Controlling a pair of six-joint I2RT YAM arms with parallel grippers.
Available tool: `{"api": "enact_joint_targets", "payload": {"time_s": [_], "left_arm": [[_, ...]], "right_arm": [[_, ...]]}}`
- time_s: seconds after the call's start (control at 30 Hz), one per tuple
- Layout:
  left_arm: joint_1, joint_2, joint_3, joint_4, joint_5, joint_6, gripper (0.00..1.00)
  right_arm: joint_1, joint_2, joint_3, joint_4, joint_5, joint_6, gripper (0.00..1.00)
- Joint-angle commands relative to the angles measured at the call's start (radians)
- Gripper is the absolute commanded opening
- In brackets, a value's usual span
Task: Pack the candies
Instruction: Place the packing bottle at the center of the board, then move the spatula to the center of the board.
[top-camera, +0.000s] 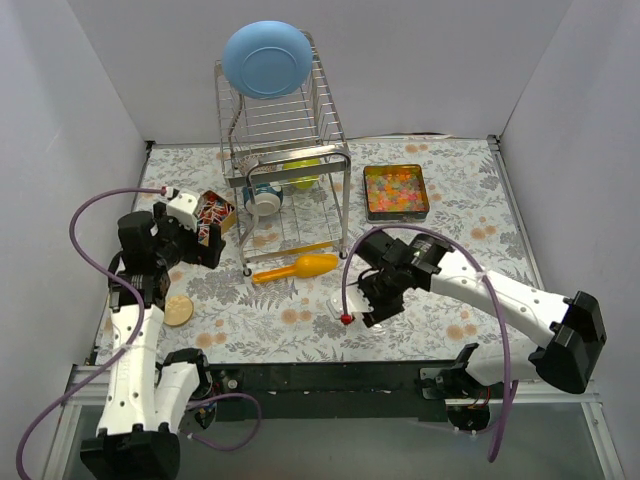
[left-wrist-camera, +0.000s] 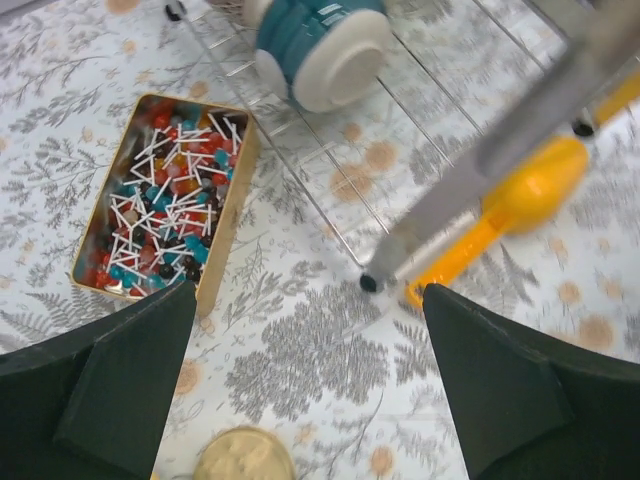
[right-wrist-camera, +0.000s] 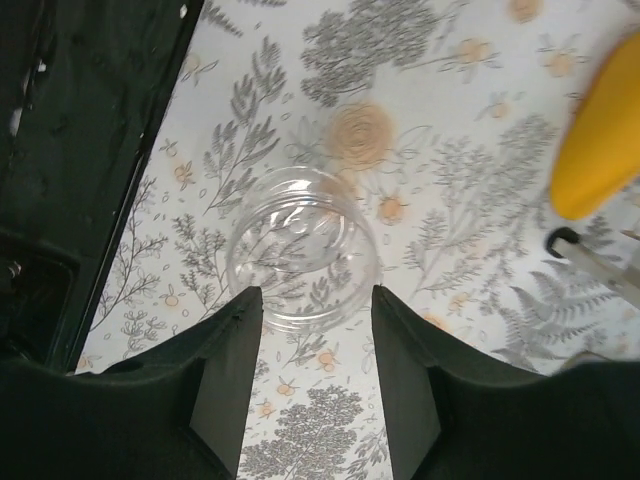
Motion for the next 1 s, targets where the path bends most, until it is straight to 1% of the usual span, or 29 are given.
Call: {"api": "enact_joint_targets", "payload": {"time_s": [0.0, 0.03, 0.07, 0.1, 0.13, 0.17, 0.2, 0.23, 0.27, 0.3, 0.33, 0.37, 0.4, 0.43, 0.5, 0.53, 0.57, 0.63, 0.7, 0.77, 0.87, 0.93, 0.97], "left_arm": [[0.004, -0.054, 0.121, -0.329, 0.204, 0.278, 0.98], [0.006, -0.057, 0.136, -0.372, 0.256, 0.327, 0.98], [0.004, -0.062, 0.162, -0.415, 0.29, 0.419, 0.98], [0.004, -0.068, 0.168, -0.493, 0.319, 0.47, 0.98], [0.006, -0.07, 0.174, -0.538, 0.391, 0.522, 0.98], [0.006, -0.067, 0.176, -0.582, 0.424, 0.583, 0.97], [0.004, -0.06, 0.174, -0.659, 0.451, 0.716, 0.97], [0.006, -0.057, 0.168, -0.685, 0.502, 0.77, 0.96], [0.006, -0.056, 0.161, -0.71, 0.519, 0.835, 0.93], [0.006, -0.066, 0.135, -0.756, 0.531, 0.961, 0.92], [0.006, -0.077, 0.116, -0.761, 0.536, 1.017, 0.91], [0.006, -0.094, 0.096, -0.759, 0.536, 1.057, 0.91], [0.004, -0.12, 0.037, -0.735, 0.534, 1.131, 0.92], [0.006, -0.17, 0.009, -0.721, 0.533, 1.175, 0.93], [0.004, -0.232, -0.083, -0.665, 0.522, 1.272, 0.96], [0.006, -0.279, -0.115, -0.646, 0.521, 1.35, 0.96], [0.004, -0.293, -0.138, -0.629, 0.519, 1.384, 0.97], [0.006, -0.297, -0.175, -0.591, 0.531, 1.435, 0.97], [0.006, -0.237, -0.168, -0.604, 0.566, 1.453, 0.96], [0.006, -0.156, -0.14, -0.591, 0.617, 1.406, 0.96], [0.004, -0.103, -0.089, -0.6, 0.738, 1.411, 0.97], [0.003, -0.102, -0.062, -0.494, 0.818, 1.295, 0.98], [0.004, -0.105, -0.034, -0.453, 0.821, 1.163, 0.98]], "right_arm": [[-0.056, -0.043, 0.136, -0.068, -0.086, 0.103, 0.56], [-0.069, -0.049, 0.148, -0.057, -0.095, 0.137, 0.56], [-0.082, -0.058, 0.156, -0.046, -0.116, 0.164, 0.56], [-0.114, -0.064, 0.165, -0.013, -0.132, 0.188, 0.56], [-0.136, -0.069, 0.166, 0.003, -0.146, 0.206, 0.56], [-0.159, -0.081, 0.167, 0.027, -0.156, 0.267, 0.56], [-0.226, -0.089, 0.163, 0.062, -0.19, 0.298, 0.55], [-0.268, -0.095, 0.16, 0.12, -0.219, 0.338, 0.55], [-0.311, -0.104, 0.159, 0.163, -0.279, 0.426, 0.55], [-0.387, -0.107, 0.154, 0.196, -0.3, 0.479, 0.55], [-0.415, -0.107, 0.153, 0.251, -0.31, 0.517, 0.55], [-0.44, -0.109, 0.151, 0.28, -0.299, 0.595, 0.55], [-0.481, -0.112, 0.144, 0.311, -0.293, 0.629, 0.55], [-0.503, -0.118, 0.127, 0.373, -0.288, 0.654, 0.55], [-0.544, -0.113, 0.117, 0.406, -0.287, 0.698, 0.55], [-0.556, -0.104, 0.111, 0.415, -0.285, 0.709, 0.55], [-0.567, -0.103, 0.107, 0.446, -0.284, 0.718, 0.55], [-0.602, -0.09, 0.102, 0.471, -0.282, 0.737, 0.55], [-0.632, -0.074, 0.114, 0.486, -0.282, 0.745, 0.55], [-0.652, -0.051, 0.136, 0.486, -0.29, 0.749, 0.55], [-0.67, -0.026, 0.162, 0.462, -0.288, 0.748, 0.55], [-0.676, -0.02, 0.176, 0.451, -0.279, 0.746, 0.55], [-0.679, -0.018, 0.176, 0.451, -0.273, 0.742, 0.55]]}}
